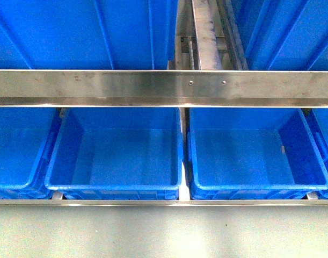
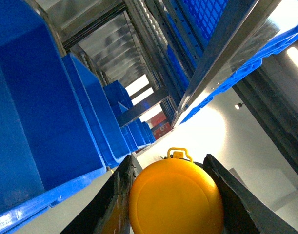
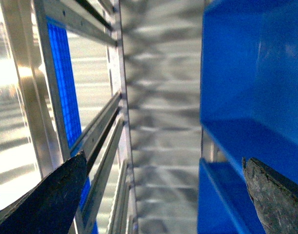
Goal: Pick red and yellow buttons and place in box
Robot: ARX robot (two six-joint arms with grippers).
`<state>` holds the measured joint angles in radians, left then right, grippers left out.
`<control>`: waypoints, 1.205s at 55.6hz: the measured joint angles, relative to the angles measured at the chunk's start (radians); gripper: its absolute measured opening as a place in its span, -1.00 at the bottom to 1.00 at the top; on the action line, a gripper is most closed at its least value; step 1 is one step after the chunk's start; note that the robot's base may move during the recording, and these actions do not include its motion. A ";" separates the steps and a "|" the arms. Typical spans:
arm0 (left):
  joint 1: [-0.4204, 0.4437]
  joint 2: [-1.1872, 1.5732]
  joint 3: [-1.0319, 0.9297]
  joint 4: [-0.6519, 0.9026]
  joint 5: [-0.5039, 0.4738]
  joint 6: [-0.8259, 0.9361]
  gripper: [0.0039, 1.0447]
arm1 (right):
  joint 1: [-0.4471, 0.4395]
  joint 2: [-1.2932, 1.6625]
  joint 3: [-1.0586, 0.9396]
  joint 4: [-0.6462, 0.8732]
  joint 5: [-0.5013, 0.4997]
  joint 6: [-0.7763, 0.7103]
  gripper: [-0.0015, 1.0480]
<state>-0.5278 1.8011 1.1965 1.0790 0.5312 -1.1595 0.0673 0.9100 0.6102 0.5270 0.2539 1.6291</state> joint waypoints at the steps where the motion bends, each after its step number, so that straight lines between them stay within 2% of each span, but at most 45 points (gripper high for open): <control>1: -0.001 0.000 0.000 0.000 -0.002 0.000 -0.37 | 0.012 0.006 0.002 0.005 0.002 0.003 0.86; 7: -0.006 0.006 0.014 0.000 -0.017 0.003 -0.37 | 0.124 0.068 0.031 0.043 0.009 0.007 0.86; 15: -0.009 0.020 0.023 0.000 -0.032 0.003 -0.37 | 0.197 0.110 0.056 0.068 0.009 0.005 0.86; 40: -0.032 0.054 0.038 0.002 -0.064 -0.002 -0.37 | 0.251 0.215 0.115 0.127 0.005 -0.006 0.86; 67: -0.079 0.069 0.056 0.032 -0.108 -0.022 -0.37 | 0.259 0.255 0.116 0.161 0.016 -0.036 0.86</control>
<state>-0.6067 1.8706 1.2526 1.1110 0.4232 -1.1816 0.3267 1.1648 0.7261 0.6876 0.2699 1.5929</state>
